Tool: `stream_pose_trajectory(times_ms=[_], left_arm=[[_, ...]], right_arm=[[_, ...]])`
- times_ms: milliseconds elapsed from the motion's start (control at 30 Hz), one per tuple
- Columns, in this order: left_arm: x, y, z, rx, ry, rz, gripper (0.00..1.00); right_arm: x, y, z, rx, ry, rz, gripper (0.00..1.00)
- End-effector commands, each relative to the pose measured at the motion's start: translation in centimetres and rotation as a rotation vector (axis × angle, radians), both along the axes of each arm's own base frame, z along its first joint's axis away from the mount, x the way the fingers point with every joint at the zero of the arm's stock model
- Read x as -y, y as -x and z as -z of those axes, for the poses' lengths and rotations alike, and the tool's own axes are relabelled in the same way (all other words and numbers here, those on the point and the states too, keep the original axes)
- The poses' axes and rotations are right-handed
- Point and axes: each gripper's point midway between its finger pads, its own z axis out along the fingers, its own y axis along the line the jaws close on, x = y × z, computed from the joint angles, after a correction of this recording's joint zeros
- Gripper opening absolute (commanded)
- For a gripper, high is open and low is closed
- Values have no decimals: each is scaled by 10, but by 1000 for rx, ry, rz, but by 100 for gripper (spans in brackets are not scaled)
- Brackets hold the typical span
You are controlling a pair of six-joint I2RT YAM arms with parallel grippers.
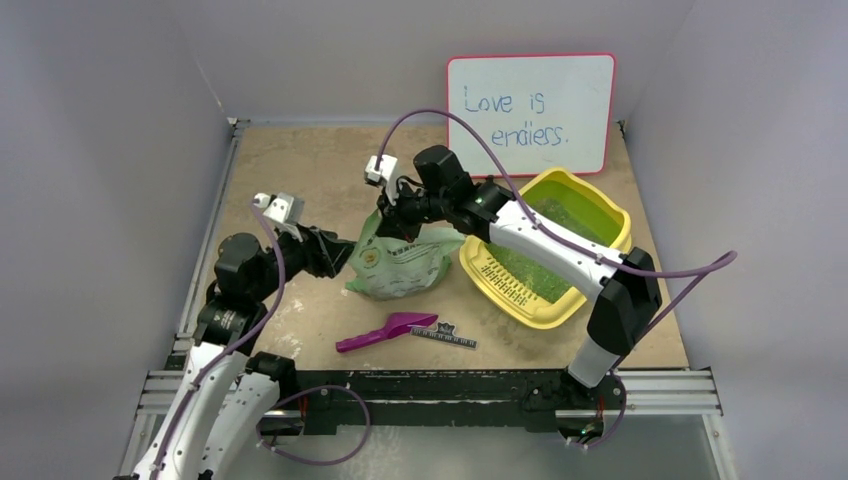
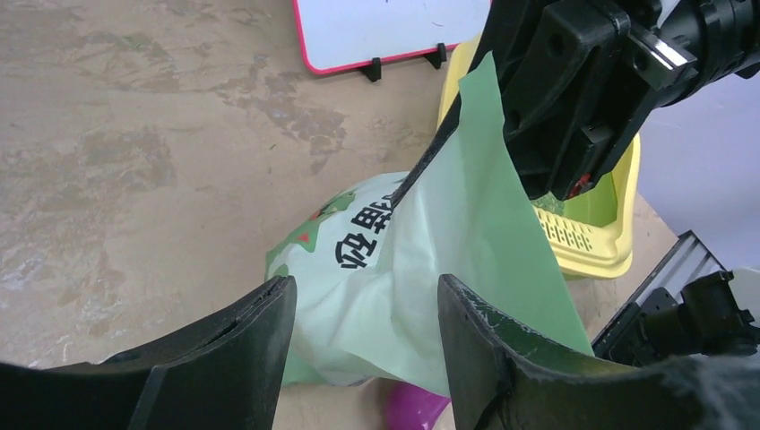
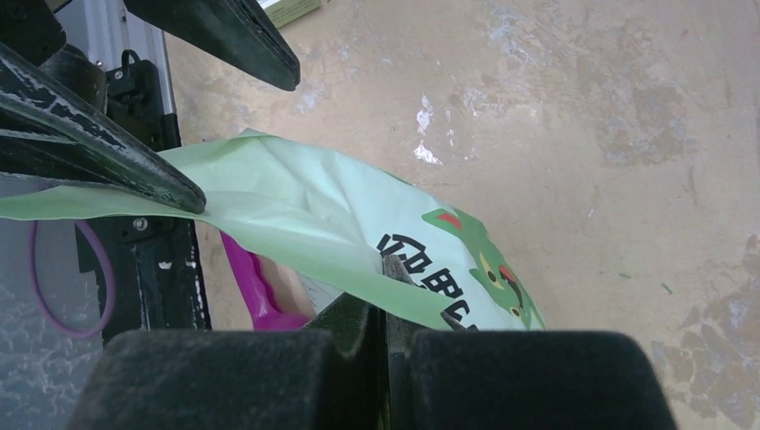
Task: Fill the litter box with clean litter
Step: Open the cat litter bag at the center of the board.
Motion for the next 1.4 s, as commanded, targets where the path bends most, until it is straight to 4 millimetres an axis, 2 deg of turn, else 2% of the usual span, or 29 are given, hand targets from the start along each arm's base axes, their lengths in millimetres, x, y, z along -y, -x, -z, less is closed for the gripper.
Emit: stream_pose_trajectory(times_ms=[0,67,167,233,300,367,467,700,867,1167,1300,1367], left_arm=[[5,6,-43,143,30,50,58],[-5,12,-55,181,8,2,58],[-33,18,-76,247,17,-164,58],[-43,35,-90,327,42,-202,59],[-46,45,-90,355,51,-203,61],[-40,50,-78,341,32,-157,62],[-29,45,-50,257,-17,-88,59],[-28,18,-38,223,-44,-114,59],[-30,0,-20,148,-51,-155,59],[-15,-11,-20,203,-6,-93,59],[-9,-17,-34,229,17,-71,47],[-3,-17,-45,272,42,-35,38]], right_arm=[[-1,-16,-39,67,-60,65,0],[-2,-19,-35,53,-51,80,0],[-4,-22,-30,34,-43,92,0],[-6,-22,-29,25,-48,91,0],[-9,-24,-31,22,-54,94,0],[-11,-23,-35,15,-64,83,0],[-13,-19,-46,17,-92,62,0],[-11,-14,-50,30,-104,44,0],[-9,-14,-50,42,-101,48,0],[-6,-4,-55,51,-119,5,0],[-4,-1,-58,62,-121,-5,0],[-4,-2,-62,65,-124,-1,0]])
